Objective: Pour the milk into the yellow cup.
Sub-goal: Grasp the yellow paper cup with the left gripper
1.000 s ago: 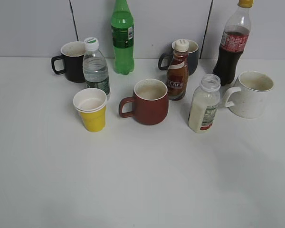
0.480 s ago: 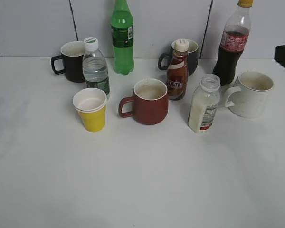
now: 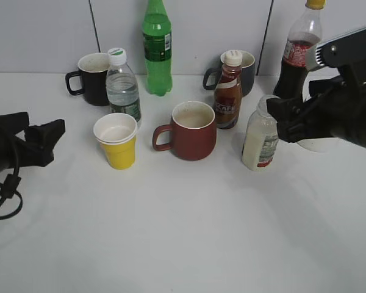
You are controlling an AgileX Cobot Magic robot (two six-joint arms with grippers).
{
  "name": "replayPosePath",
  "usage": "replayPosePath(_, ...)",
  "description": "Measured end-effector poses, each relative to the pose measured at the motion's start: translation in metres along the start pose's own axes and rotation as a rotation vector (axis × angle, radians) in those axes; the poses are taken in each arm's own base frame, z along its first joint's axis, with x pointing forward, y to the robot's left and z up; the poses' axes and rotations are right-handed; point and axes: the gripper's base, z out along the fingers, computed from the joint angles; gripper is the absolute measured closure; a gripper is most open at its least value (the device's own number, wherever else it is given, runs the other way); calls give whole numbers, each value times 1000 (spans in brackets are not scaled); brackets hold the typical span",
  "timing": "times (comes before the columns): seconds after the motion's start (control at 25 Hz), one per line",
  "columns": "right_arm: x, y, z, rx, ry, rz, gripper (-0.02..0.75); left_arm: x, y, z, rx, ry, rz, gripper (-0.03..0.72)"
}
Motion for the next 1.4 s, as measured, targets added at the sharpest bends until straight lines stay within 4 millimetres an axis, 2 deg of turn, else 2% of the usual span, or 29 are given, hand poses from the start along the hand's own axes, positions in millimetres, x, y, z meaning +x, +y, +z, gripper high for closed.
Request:
replayPosePath(0.04,3,3,1,-7,-3,0,153,16,-5,-1,65,-29,32,120)
replayPosePath(0.08,8,4,2,-12,-6,0,153,21,-7,-2,91,-44,39,120)
replayPosePath(0.32,46,10,-5,-38,-67,25,153,34,-11,1,152,-66,49,120)
replayPosePath(0.56,71,15,-3,-52,-122,31,153,51,-15,11,205,-7,106,108)
replayPosePath(0.8,86,18,9,-42,-159,24,153,57,-18,37,256,-2,131,81)
replayPosePath(1.12,112,21,19,-43,-62,26,153,67,-27,62,386,9,188,68)
replayPosePath(1.4,115,22,20,-44,-50,34,153,75,-28,78,421,17,203,67)
